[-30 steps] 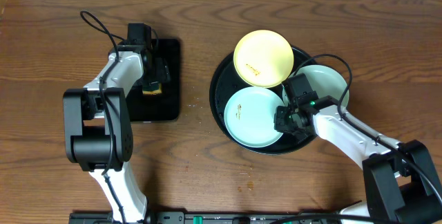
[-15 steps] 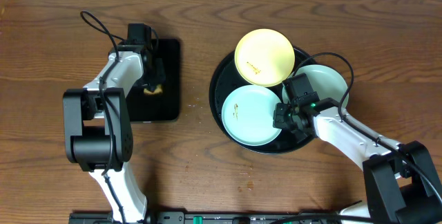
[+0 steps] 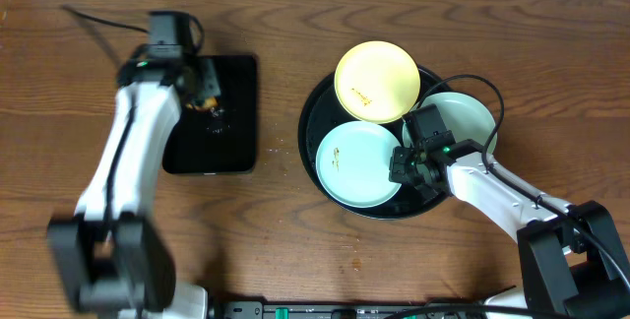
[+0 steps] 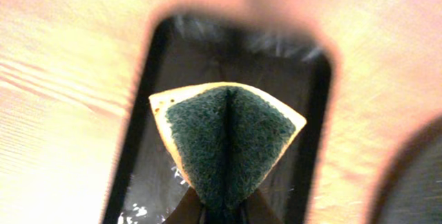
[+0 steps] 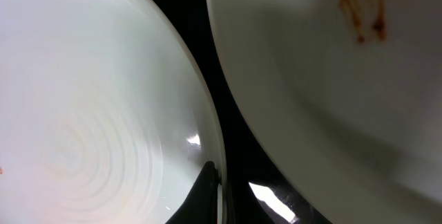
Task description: Clean dirty plates on tray and stack at the side
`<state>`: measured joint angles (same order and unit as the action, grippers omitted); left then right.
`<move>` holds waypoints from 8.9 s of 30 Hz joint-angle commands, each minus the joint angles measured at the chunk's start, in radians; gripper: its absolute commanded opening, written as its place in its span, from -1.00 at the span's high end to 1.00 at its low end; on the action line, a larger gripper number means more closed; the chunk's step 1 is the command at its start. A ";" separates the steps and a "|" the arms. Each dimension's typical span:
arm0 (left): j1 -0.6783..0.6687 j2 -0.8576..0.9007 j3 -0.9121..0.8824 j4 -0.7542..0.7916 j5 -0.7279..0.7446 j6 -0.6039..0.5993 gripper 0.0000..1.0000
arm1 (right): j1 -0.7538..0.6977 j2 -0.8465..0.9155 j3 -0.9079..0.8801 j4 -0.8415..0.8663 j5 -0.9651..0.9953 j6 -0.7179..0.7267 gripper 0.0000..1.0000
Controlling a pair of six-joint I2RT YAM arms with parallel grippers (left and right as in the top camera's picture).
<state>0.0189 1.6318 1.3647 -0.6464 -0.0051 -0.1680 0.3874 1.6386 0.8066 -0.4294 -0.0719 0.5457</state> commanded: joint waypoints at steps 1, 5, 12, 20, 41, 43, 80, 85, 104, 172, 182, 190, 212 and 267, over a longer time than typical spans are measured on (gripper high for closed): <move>0.001 -0.128 0.029 0.003 -0.007 -0.028 0.85 | 0.007 0.023 -0.030 -0.008 0.014 -0.008 0.97; 0.002 -0.217 0.027 0.006 -0.007 -0.028 0.85 | 0.007 0.023 -0.030 -0.008 0.014 -0.008 0.57; 0.002 -0.198 0.007 0.046 -0.007 -0.028 0.85 | 0.007 0.023 -0.030 -0.008 0.014 -0.008 -0.17; 0.002 -0.135 0.000 0.056 -0.007 -0.029 0.85 | 0.007 0.023 -0.030 -0.008 0.014 -0.008 -0.33; 0.002 -0.135 -0.002 0.007 -0.006 -0.028 0.85 | 0.007 0.023 -0.030 -0.008 0.014 -0.008 0.98; 0.002 -0.136 -0.002 -0.002 0.013 -0.028 0.85 | 0.006 0.023 -0.030 -0.008 0.014 -0.008 0.98; -0.454 -0.072 -0.153 -0.048 0.224 -0.145 0.85 | 0.007 0.023 -0.030 -0.005 0.014 -0.008 0.97; -0.570 0.007 -0.222 0.085 0.224 -0.152 0.85 | 0.007 0.022 -0.030 -0.005 0.011 -0.008 0.97; -0.657 0.178 -0.242 0.223 0.042 -0.238 0.85 | 0.007 0.023 -0.030 -0.008 0.011 -0.008 0.98; -0.091 0.092 -0.218 0.029 -0.169 -0.180 0.85 | 0.007 0.023 -0.030 -0.008 0.011 -0.008 0.67; -0.059 0.180 -0.218 0.102 -0.081 -0.132 -0.40 | 0.007 0.023 -0.030 -0.008 0.011 -0.008 0.58; -0.060 0.180 -0.218 0.110 -0.081 -0.132 -0.64 | 0.006 0.010 -0.026 -0.008 0.012 -0.027 0.98; -0.059 0.180 -0.218 0.110 -0.081 -0.132 -0.69 | 0.047 -0.409 0.332 -0.439 0.518 -0.274 0.98; -0.059 0.180 -0.218 0.110 -0.081 -0.132 -0.71 | 0.223 -0.229 0.352 -0.216 0.547 -0.493 0.99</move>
<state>-0.0410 1.8149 1.1503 -0.5346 -0.0841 -0.3130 0.7559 1.4708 1.1267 -0.6468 0.7753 -0.0269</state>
